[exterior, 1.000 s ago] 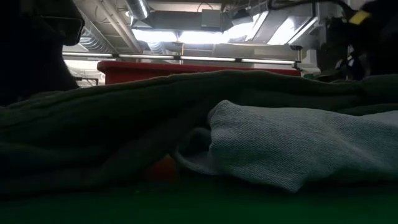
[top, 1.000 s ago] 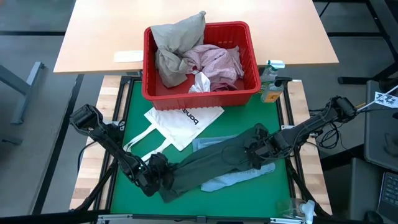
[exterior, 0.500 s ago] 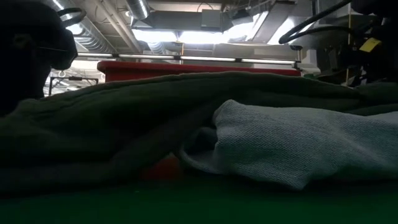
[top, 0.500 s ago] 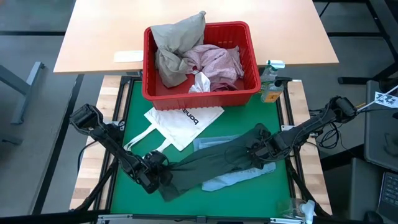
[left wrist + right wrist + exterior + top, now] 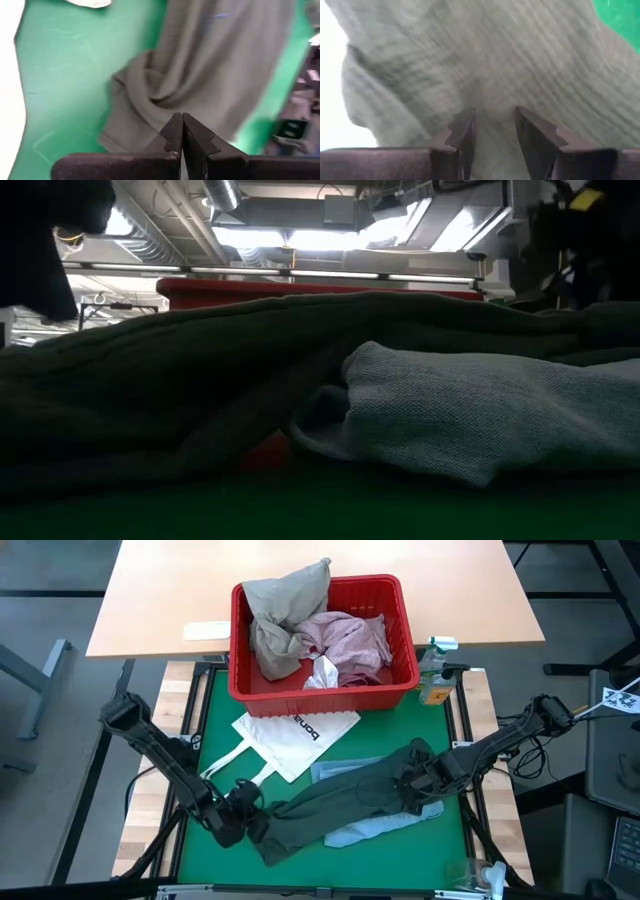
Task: Fold laundry
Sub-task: Fold the green shirt
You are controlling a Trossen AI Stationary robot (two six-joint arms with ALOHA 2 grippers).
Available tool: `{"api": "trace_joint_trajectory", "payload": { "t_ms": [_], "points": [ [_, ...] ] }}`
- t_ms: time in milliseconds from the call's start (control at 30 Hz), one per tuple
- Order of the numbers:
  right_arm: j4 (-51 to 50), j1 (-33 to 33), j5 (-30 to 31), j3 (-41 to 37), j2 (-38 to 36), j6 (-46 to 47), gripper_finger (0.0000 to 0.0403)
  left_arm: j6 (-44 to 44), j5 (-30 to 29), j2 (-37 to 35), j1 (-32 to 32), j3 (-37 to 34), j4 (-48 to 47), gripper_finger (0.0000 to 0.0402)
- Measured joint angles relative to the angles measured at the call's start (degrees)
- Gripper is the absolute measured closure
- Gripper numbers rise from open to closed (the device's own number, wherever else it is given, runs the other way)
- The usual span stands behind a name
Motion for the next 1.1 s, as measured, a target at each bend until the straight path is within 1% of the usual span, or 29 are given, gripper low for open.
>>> {"api": "trace_joint_trajectory", "payload": {
  "t_ms": [167, 267, 333, 433, 567, 700, 833, 967, 1100],
  "points": [
    [0.22, 0.0, -1.46, 2.51, 0.0, -0.13, 0.0262, 0.39, -0.2, -1.22, -1.92, 0.04, 2.17, 0.04],
    [0.45, 0.0, -1.89, 3.47, 0.0, -0.28, 0.0262, 5.46, 0.27, -0.5, -2.45, 0.07, 5.78, 0.0398],
    [0.58, 0.0, -1.91, 3.77, 0.0, -0.34, 0.0262, 8.46, 0.29, -0.27, -2.45, 0.04, 7.54, 0.0387],
    [0.63, 0.0, -1.92, 3.8, 0.0, -0.34, 0.0262, 9.07, 0.01, -0.34, -1.81, 0.08, 8.32, 0.0358],
    [0.66, 0.0, -1.94, 3.8, 0.0, -0.36, 0.0262, 10.55, -0.06, -0.34, -0.67, 0.07, 8.38, 0.0303],
    [0.68, 0.0, -1.94, 3.8, 0.0, -0.38, 0.0262, 11.1, 2.18, -0.32, 0.86, 0.07, 9.98, 0.0245],
    [0.7, 0.0, -1.94, 3.8, 0.0, -0.38, 0.0262, 16.63, 5.1, -0.31, 2.32, 0.07, 12.55, 0.0199],
    [0.71, 0.0, -1.94, 3.8, 0.0, -0.37, 0.0262, 24.5, 5.35, -0.31, 2.97, 0.07, 16.14, 0.0172],
    [0.7, 0.0, -1.94, 3.8, 0.0, -0.37, 0.0262, 34.79, 5.32, -0.31, 2.3, 0.07, 19.17, 0.0169]
  ]
}}
